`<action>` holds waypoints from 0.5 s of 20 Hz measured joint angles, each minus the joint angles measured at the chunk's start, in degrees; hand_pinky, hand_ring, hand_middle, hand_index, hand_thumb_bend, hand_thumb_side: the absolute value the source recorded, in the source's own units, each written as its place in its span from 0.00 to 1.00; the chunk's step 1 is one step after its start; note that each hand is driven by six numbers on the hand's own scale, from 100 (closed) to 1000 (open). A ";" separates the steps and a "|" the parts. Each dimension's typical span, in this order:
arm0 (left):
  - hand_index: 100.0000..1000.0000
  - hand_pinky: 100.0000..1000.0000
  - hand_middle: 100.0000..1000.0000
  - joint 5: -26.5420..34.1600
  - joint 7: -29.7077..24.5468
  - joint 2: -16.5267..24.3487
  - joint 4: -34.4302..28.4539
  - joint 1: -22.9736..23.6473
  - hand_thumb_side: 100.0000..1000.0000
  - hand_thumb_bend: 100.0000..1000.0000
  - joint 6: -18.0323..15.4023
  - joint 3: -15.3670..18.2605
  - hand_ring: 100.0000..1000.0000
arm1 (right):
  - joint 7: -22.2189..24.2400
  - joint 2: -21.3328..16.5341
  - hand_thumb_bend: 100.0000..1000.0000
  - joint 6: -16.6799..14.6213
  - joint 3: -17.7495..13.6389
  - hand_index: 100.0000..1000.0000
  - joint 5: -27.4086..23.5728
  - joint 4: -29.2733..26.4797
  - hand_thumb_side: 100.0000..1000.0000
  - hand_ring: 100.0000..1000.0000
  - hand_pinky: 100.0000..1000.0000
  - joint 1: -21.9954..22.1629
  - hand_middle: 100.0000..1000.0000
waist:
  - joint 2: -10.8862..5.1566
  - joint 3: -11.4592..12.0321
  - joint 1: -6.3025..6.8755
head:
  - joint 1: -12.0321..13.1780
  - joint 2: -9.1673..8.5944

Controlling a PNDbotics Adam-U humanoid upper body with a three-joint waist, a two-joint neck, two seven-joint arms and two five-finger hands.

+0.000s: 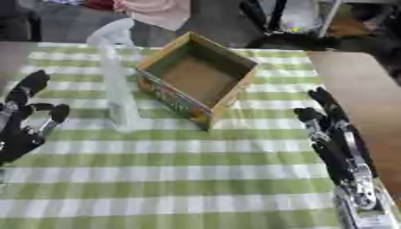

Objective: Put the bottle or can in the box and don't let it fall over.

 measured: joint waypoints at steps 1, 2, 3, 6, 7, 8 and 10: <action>0.95 0.76 1.00 -0.01 0.00 0.00 0.00 -0.07 0.62 0.45 0.01 -0.02 1.00 | 0.02 0.00 0.00 0.00 0.00 1.00 0.00 0.00 0.49 0.77 0.84 0.00 0.95 | -0.07 -0.02 0.02 | -0.03 0.00; 0.95 0.76 1.00 -0.02 0.01 0.03 0.02 -0.23 0.62 0.45 0.02 -0.10 1.00 | 0.06 0.00 0.00 0.00 0.00 1.00 0.00 0.00 0.49 0.77 0.84 0.01 0.95 | -0.21 -0.02 0.02 | -0.11 0.00; 0.95 0.76 1.00 -0.05 0.01 0.22 0.07 -0.47 0.61 0.44 0.02 -0.41 1.00 | 0.08 0.00 0.00 -0.01 0.00 1.00 0.00 0.00 0.49 0.77 0.84 0.02 0.95 | -0.36 -0.04 0.00 | -0.23 0.00; 0.95 0.76 1.00 -0.30 0.14 1.29 0.80 -1.82 0.60 0.41 0.15 -1.78 1.00 | 0.10 0.00 0.00 -0.02 0.00 1.00 0.00 0.00 0.49 0.77 0.84 0.02 0.95 | -0.48 -0.25 0.00 | -0.27 0.00; 0.95 0.76 1.00 -0.41 0.28 1.59 1.30 -2.38 0.60 0.40 0.27 -2.28 1.00 | 0.11 0.00 0.00 -0.02 0.00 1.00 0.00 0.00 0.49 0.77 0.84 0.02 0.95 | -0.50 -0.37 0.01 | -0.27 0.00; 0.95 0.76 1.00 -0.51 0.54 1.81 1.94 -2.98 0.60 0.39 0.47 -2.83 1.00 | 0.12 0.00 0.00 -0.01 0.00 1.00 0.00 0.00 0.49 0.77 0.84 0.02 0.95 | -0.53 -0.42 0.01 | -0.28 0.00; 0.95 0.76 1.00 -0.93 1.44 2.14 3.75 -4.39 0.60 0.39 0.93 -3.87 1.00 | 0.16 0.00 0.00 0.00 0.00 1.00 0.00 0.00 0.49 0.77 0.84 0.03 0.95 | -0.57 -0.43 0.00 | -0.30 0.00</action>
